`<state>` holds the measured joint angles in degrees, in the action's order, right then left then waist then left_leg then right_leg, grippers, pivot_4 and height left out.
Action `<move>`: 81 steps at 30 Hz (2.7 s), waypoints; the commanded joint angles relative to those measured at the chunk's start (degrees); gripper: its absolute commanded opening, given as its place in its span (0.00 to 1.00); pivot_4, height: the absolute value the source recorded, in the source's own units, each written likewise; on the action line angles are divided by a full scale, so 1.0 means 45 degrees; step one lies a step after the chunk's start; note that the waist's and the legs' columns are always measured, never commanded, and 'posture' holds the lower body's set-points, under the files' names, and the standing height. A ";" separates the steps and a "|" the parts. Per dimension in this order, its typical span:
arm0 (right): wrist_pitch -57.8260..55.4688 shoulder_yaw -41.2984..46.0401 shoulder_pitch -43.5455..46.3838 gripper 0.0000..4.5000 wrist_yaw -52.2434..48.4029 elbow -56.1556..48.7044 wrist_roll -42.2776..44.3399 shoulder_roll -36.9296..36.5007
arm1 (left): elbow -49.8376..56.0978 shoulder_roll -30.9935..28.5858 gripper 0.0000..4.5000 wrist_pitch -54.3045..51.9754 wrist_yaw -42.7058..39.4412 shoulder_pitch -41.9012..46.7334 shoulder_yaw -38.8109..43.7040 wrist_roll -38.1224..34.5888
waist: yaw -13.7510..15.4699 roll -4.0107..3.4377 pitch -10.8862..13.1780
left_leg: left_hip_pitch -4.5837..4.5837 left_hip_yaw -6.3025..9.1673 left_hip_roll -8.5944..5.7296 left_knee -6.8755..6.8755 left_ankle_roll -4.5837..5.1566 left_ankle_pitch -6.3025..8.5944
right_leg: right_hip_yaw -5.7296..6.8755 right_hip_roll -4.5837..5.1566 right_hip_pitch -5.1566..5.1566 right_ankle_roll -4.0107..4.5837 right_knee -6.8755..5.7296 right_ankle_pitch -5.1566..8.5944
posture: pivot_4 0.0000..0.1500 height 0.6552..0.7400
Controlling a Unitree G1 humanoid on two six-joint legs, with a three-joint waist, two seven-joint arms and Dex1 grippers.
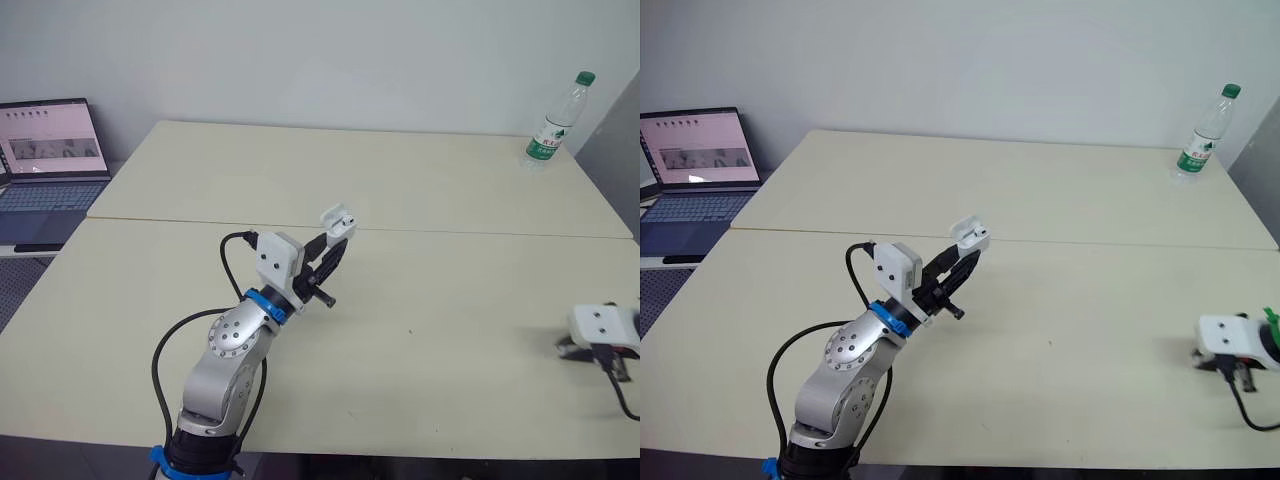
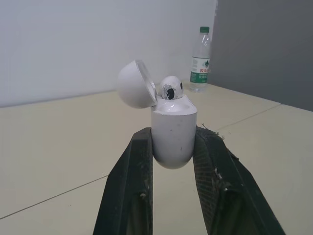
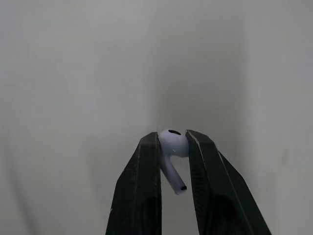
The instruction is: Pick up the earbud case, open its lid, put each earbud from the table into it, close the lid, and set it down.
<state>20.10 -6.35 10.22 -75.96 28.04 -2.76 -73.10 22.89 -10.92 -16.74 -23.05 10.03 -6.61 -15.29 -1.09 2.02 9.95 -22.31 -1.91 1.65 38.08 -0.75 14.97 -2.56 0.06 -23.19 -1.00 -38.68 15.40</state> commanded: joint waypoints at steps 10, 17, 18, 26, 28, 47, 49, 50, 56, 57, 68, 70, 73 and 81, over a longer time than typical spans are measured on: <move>0.0300 -0.0541 0.0660 0.26 0.0618 0.0838 -0.1471 0.0446 | 0.0422 0.0111 0.18 0.0262 0.0115 0.0020 -0.0024 0.0147 | -0.0117 0.0055 -0.0003 | 0.0156 0.0006 0.0007 0.0004 -0.0001 0.0002 | 0.0008 0.0016 0.0194 -0.0030 0.0068 0.0006 | 1.00 1.00; 0.0159 -0.0458 0.0468 0.55 0.0468 0.0790 -0.1365 0.0268 | 0.0358 0.0044 0.18 0.0258 0.0046 0.0052 0.0022 0.0112 | -0.0092 0.0054 -0.0004 | 0.0142 0.0033 0.0012 -0.0017 0.0001 0.0004 | 0.0037 0.0019 0.0218 -0.0026 0.0142 -0.0016 | 1.00 1.00; 0.0134 -0.0461 0.0476 0.55 0.0418 0.0790 -0.1377 0.0241 | 0.0347 0.0038 0.18 0.0256 0.0036 0.0059 0.0019 0.0104 | -0.0091 0.0054 -0.0004 | 0.0138 0.0035 0.0011 -0.0017 0.0001 0.0004 | 0.0038 0.0020 0.0218 -0.0025 0.0146 -0.0016 | 1.00 1.00; -0.0888 -0.0545 0.0461 0.55 -0.0186 0.0719 -0.1344 0.0064 | 0.0268 0.0049 0.18 0.0295 0.0059 0.0091 0.0055 0.0125 | -0.0031 0.0051 -0.0005 | 0.0135 0.0038 0.0005 -0.0016 0.0002 0.0004 | 0.0044 0.0030 0.0218 -0.0028 0.0147 -0.0018 | 1.00 1.00; -0.1115 -0.0561 0.0518 0.55 -0.0186 0.0656 -0.1430 0.0083 | 0.0277 0.0065 0.18 0.0300 0.0089 0.0084 0.0055 0.0137 | 0.0013 0.0051 -0.0005 | 0.0132 0.0040 0.0005 -0.0016 0.0003 0.0005 | 0.0045 0.0030 0.0218 -0.0027 0.0150 -0.0018 | 1.00 1.00; -0.1786 -0.0639 0.0313 0.55 -0.0438 0.0566 -0.1818 -0.0252 | 0.0327 0.0102 0.18 0.0395 0.0227 -0.0014 -0.0026 0.0150 | 0.0255 0.0043 -0.0008 | 0.0128 0.0037 0.0001 -0.0014 0.0003 0.0005 | 0.0046 0.0034 0.0215 -0.0027 0.0152 -0.0018 | 1.00 1.00; -0.1759 -0.0593 0.0298 0.55 -0.0410 0.0522 -0.1756 -0.0177 | 0.0320 0.0125 0.18 0.0405 0.0239 -0.0014 -0.0049 0.0159 | 0.0254 0.0043 -0.0008 | 0.0127 0.0039 0.0001 -0.0013 0.0003 0.0005 | 0.0048 0.0034 0.0215 -0.0027 0.0152 -0.0018 | 1.00 1.00; -0.1826 -0.0572 0.0342 0.55 -0.0397 0.0504 -0.1707 -0.0090 | 0.0311 0.0142 0.18 0.0411 0.0246 -0.0012 -0.0075 0.0174 | 0.0254 0.0043 -0.0008 | 0.0127 0.0039 0.0001 -0.0013 0.0003 0.0005 | 0.0048 0.0034 0.0215 -0.0027 0.0152 -0.0018 | 1.00 1.00; -0.1885 -0.0522 0.0432 0.55 -0.0321 0.0412 -0.1572 0.0150 | 0.0316 0.0130 0.18 0.0407 0.0211 -0.0017 -0.0077 0.0166 | 0.0250 0.0044 -0.0008 | 0.0129 0.0038 0.0002 -0.0013 0.0003 0.0005 | 0.0047 0.0033 0.0215 -0.0027 0.0152 -0.0018 | 1.00 1.00; -0.1851 -0.0529 0.0415 0.55 -0.0305 0.0399 -0.1582 0.0174 | 0.0317 0.0119 0.18 0.0408 0.0202 -0.0018 -0.0067 0.0165 | 0.0247 0.0045 -0.0008 | 0.0129 0.0038 0.0002 -0.0013 0.0003 0.0005 | 0.0048 0.0032 0.0215 -0.0027 0.0152 -0.0018 | 1.00 1.00; -0.1684 -0.0357 0.0239 0.09 -0.0238 0.0274 -0.1400 0.0332 | 0.0302 0.0050 0.18 0.0378 0.0182 -0.0003 -0.0058 0.0147 | 0.0215 0.0067 -0.0020 | 0.0135 0.0026 0.0007 -0.0006 0.0004 0.0005 | 0.0038 0.0032 0.0218 -0.0034 0.0152 -0.0022 | 1.00 1.00; -0.1658 -0.0307 0.0296 0.09 -0.0344 0.0100 -0.1234 0.0390 | 0.0304 0.0049 0.18 0.0373 0.0169 -0.0004 -0.0084 0.0145 | 0.0215 0.0067 -0.0020 | 0.0135 0.0027 0.0007 -0.0007 0.0004 0.0005 | 0.0039 0.0031 0.0217 -0.0034 0.0152 -0.0022 | 1.00 1.00; -0.2675 -0.0014 0.0243 0.09 -0.1207 -0.1488 -0.0004 0.0674 | 0.0234 -0.0005 0.18 0.0419 0.0086 -0.0001 -0.0040 0.0116 | 0.0147 0.0066 -0.0020 | 0.0137 0.0026 0.0011 -0.0008 0.0004 0.0005 | 0.0038 0.0028 0.0217 -0.0033 0.0150 -0.0022 | 1.00 1.00; -1.3563 0.1977 0.4978 0.09 0.4167 -0.8866 0.7633 0.7529 | -0.0333 -0.0055 0.18 0.0680 -0.0079 0.0488 0.0081 0.0195 | -0.0333 -0.0057 0.0042 | 0.0117 0.0038 0.0031 -0.0021 -0.0014 -0.0003 | 0.0010 -0.0015 0.0189 -0.0039 0.0082 -0.0019 | 1.00 1.00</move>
<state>-33.75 -2.86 28.70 -65.09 -6.76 25.88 -40.86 20.77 -11.04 -15.41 -23.28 11.49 -7.08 -14.59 -2.59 1.76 10.14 -21.77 -1.68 1.69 38.05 -0.86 14.92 -2.46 0.03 -22.50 -1.16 -38.55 15.31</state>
